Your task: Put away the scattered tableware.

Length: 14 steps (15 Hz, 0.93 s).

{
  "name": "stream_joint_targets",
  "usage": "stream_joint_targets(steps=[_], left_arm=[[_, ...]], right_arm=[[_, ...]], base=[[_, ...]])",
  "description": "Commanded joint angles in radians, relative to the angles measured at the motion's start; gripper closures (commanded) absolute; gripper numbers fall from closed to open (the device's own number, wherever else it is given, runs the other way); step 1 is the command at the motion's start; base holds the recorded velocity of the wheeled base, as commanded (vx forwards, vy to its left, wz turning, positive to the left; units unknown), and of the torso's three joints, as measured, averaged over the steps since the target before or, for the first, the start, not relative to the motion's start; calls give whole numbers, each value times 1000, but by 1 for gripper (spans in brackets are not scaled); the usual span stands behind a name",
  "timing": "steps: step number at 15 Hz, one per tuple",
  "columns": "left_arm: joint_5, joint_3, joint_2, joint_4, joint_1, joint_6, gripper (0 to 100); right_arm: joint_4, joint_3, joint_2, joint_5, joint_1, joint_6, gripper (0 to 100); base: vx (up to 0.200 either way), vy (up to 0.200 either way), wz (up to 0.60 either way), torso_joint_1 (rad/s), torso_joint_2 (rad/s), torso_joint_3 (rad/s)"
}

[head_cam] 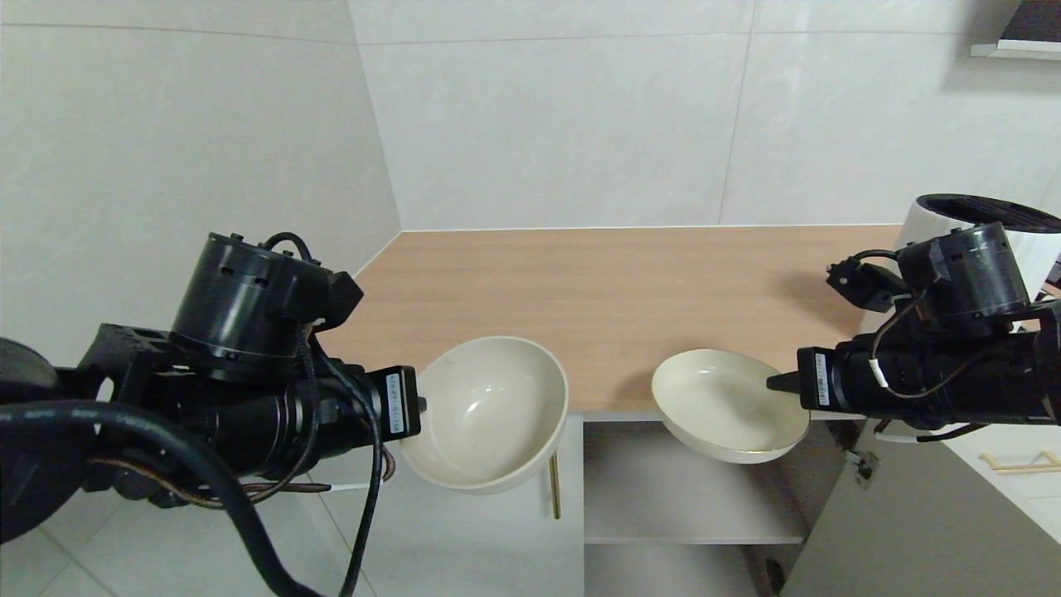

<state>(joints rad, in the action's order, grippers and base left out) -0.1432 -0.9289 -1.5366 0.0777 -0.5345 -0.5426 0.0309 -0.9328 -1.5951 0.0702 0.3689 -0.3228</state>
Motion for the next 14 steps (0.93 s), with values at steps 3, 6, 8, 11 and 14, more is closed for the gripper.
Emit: stream_joint_targets(steps=[3,6,8,11,14], left_arm=[[1,12,-10,-7,-1,1,100],[1,9,-22,-9,-1,1,100],[1,9,-23,-9,-1,3,100],[1,9,-31,-9,-1,1,100],[1,9,-37,-9,-1,1,100]], right_arm=[[11,19,11,-4,-10,2,100],[40,22,-5,-7,-24,2,100],[40,22,-13,-7,-24,2,100],[41,22,-29,-9,-24,4,100],[50,23,-49,-13,-24,4,100]], base=[[-133,0,0,5,2,5],[0,0,0,0,0,0],[0,0,0,0,0,0],[0,0,0,0,0,0],[0,0,0,0,0,0]])
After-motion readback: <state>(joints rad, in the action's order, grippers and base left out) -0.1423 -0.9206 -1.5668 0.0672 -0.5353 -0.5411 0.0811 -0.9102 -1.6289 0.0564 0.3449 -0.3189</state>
